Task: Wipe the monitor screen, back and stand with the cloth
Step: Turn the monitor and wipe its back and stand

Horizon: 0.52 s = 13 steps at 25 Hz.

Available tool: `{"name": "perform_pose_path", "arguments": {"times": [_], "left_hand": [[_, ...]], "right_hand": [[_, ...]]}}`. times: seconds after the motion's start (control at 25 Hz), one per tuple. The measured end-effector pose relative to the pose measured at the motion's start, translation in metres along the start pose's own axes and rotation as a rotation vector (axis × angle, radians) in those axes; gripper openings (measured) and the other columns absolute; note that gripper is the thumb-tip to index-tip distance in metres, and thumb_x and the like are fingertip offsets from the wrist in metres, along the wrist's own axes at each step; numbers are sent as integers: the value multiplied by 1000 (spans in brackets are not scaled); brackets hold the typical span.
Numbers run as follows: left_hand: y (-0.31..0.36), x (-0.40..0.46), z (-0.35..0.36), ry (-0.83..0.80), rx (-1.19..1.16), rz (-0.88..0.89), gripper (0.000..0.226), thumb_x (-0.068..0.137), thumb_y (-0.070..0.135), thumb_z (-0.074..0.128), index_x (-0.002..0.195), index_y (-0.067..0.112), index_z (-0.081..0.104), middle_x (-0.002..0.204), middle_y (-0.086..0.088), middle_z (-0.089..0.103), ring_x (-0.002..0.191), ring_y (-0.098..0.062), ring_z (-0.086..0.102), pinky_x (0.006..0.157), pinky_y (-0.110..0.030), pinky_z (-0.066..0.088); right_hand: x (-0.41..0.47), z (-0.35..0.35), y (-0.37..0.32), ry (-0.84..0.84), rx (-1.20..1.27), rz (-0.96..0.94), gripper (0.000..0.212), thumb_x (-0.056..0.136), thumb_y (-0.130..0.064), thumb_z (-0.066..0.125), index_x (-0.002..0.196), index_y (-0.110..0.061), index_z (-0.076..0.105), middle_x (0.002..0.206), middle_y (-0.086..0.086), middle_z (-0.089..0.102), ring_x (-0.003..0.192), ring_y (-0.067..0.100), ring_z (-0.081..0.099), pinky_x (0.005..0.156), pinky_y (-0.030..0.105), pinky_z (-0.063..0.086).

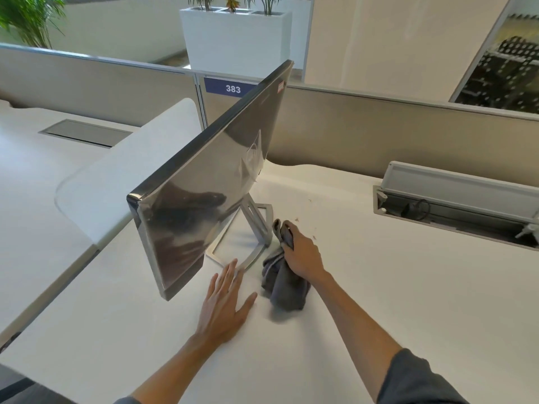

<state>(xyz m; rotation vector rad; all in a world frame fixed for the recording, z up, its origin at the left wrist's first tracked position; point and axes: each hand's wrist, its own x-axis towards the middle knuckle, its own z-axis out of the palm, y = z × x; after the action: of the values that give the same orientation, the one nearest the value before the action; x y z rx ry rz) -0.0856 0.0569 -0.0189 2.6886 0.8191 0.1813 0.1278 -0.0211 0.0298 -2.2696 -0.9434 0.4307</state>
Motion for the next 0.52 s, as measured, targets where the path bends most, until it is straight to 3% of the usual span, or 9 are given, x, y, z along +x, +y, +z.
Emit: {"name": "perform_pose_path", "arguments": {"times": [0.08,0.16,0.28,0.44,0.52], "left_hand": [[16,-1,-3,6,-117,5,76,87,70,7,152,31,4,158,14,-9,146,-7,-7,115,-25,-5],[38,-1,-7,-9,-307,-17,67,92,66,17,151,35,11,159,13,6,147,-9,10,115,-26,7],[82,3,-12,-88,-568,63,59,95,53,36,149,36,18,155,10,29,140,-12,31,115,-34,25],[136,7,-12,-107,-509,327,63,93,50,37,151,31,21,155,13,25,138,0,23,114,-16,16],[156,8,-10,-71,-461,396,59,91,49,41,146,27,35,150,7,36,134,-9,33,114,-24,25]], "right_hand": [[-14,-15,-1,68,262,69,48,93,-23,58,133,-25,31,119,11,61,98,30,62,82,36,48],[-33,-27,4,98,504,148,48,90,-25,66,123,-22,31,110,9,62,91,22,64,77,33,53],[-60,-39,11,190,938,362,39,88,-28,68,119,-14,48,112,11,64,91,21,65,76,32,54],[-97,-43,22,88,1701,413,47,96,-43,44,110,-6,71,105,18,69,84,28,68,73,37,58],[-110,-45,34,79,1860,352,51,96,-45,40,112,-7,70,101,15,69,86,27,67,78,37,57]]}}
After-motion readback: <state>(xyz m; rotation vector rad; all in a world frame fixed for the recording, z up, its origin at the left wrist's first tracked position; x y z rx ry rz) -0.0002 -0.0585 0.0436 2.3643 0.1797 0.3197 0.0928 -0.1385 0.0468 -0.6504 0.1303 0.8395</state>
